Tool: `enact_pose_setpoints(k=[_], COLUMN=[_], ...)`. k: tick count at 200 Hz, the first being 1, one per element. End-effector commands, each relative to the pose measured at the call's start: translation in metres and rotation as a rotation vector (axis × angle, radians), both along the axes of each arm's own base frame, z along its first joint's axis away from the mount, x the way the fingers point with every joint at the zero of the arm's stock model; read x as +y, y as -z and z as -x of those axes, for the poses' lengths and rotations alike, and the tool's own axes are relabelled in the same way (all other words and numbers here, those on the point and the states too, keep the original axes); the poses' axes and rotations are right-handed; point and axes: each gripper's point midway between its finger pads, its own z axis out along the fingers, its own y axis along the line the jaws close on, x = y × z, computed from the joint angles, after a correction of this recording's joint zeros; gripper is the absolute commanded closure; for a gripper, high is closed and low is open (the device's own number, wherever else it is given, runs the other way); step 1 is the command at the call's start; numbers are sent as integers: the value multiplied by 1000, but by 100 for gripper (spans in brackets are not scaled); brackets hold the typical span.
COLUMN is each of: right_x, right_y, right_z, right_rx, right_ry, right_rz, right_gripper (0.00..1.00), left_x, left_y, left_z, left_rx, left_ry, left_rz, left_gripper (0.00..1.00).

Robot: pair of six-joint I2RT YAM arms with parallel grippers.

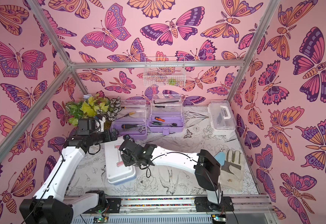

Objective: Close toolboxes
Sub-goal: Move the toolbox to the center of the board.

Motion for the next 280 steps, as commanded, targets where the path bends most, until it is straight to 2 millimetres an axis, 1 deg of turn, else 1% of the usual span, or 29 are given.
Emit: enact_pose_setpoints(k=[1, 31, 48, 53, 68, 75, 89, 106, 134, 155, 176, 203, 212, 217, 221, 251, 263, 280], right_x=[11, 1, -3, -6, -11, -17, -31, -53, -105, -152, -199, -267, -286, -293, -300, -357, -377, -404], right_y=[8, 26, 36, 40, 48, 51, 54, 56, 69, 81, 86, 93, 94, 97, 91, 94, 92, 82], right_z=[-3, -19, -23, -25, -27, -29, -34, -37, -35, -32, -32, -30, -29, -27, -27, -20, -18, -16], right_rx=[32, -25, -29, -23, 0, 3, 1, -4, 7, 14, 8, 32, 39, 49, 44, 81, 85, 89], right_ry=[14, 87, 109, 125, 145, 162, 184, 205, 257, 304, 353, 448, 479, 488, 504, 608, 648, 713], right_rz=[14, 87, 122, 131, 145, 158, 190, 231, 309, 380, 453, 546, 555, 568, 550, 572, 566, 555], right_gripper=[23, 26, 29, 31, 44, 46, 46, 46, 47, 47, 46, 44, 44, 44, 44, 45, 46, 47], left_x=[3, 1, 0, -1, -3, -4, -4, -4, -5, -6, -7, -9, -10, -11, -11, -11, -12, -13], left_y=[7, 4, 4, 4, 2, 1, 1, 0, -1, 0, 0, -1, -2, -2, -3, -3, -4, -5], left_z=[4, 4, 4, 4, 4, 4, 4, 4, 5, 5, 5, 5, 4, 4, 4, 4, 4, 4], left_rx=[20, 13, 13, 13, 6, 4, 0, -2, -4, -2, -1, -3, -5, -5, -7, -10, -9, -13], left_ry=[-4, 6, 11, 13, 24, 29, 28, 29, 34, 36, 38, 44, 48, 51, 53, 54, 55, 58], left_rz=[-8, 1, 7, 9, 19, 20, 20, 21, 27, 31, 36, 45, 53, 57, 59, 60, 64, 69], left_gripper=[0, 0, 0, 0, 0, 0, 0, 0, 0, 0, 0, 0, 0, 0, 0, 0, 0, 0])
